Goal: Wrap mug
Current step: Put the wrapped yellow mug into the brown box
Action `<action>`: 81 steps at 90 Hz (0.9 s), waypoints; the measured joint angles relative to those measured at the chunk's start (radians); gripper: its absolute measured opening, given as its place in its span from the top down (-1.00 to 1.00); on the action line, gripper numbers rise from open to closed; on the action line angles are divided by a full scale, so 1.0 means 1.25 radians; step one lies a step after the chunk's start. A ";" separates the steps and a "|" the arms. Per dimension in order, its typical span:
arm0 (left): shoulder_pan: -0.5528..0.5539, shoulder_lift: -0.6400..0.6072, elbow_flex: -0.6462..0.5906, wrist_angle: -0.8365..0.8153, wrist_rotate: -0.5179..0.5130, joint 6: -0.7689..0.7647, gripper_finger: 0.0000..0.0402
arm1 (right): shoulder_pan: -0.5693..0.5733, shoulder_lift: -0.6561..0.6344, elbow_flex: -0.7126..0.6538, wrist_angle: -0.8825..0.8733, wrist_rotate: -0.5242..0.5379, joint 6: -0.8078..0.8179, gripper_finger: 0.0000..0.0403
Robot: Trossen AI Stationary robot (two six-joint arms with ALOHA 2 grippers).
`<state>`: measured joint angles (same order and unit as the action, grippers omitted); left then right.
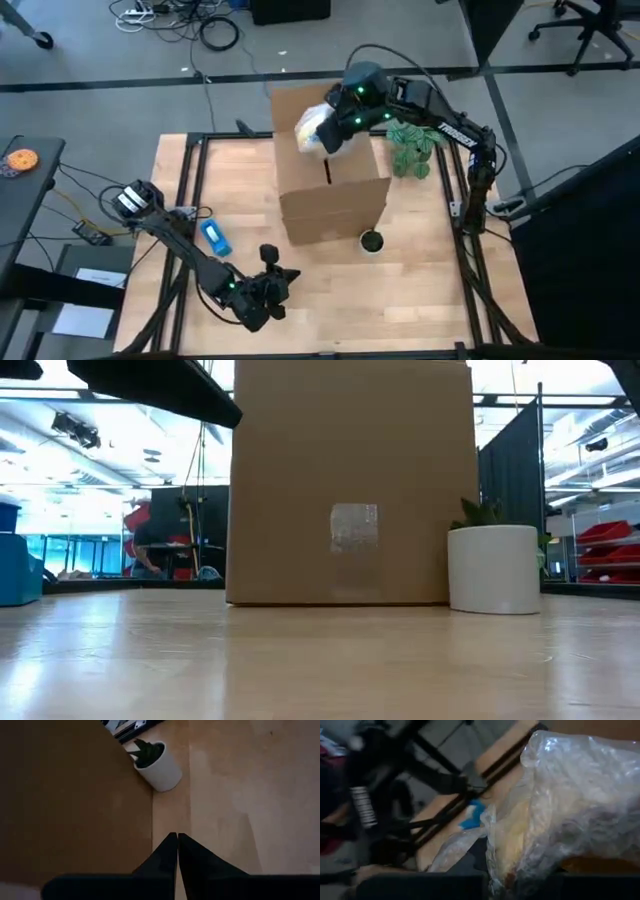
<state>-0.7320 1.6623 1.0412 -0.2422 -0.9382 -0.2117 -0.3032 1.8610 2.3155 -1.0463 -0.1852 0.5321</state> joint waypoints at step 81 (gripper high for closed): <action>0.000 0.000 0.000 0.003 0.000 -0.022 1.00 | 0.006 -0.002 -0.543 0.227 0.172 0.066 0.71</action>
<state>-0.7322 1.6623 1.0412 -0.2385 -0.9383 -0.2398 -0.2954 1.8583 1.6370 -0.7623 0.0303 0.6148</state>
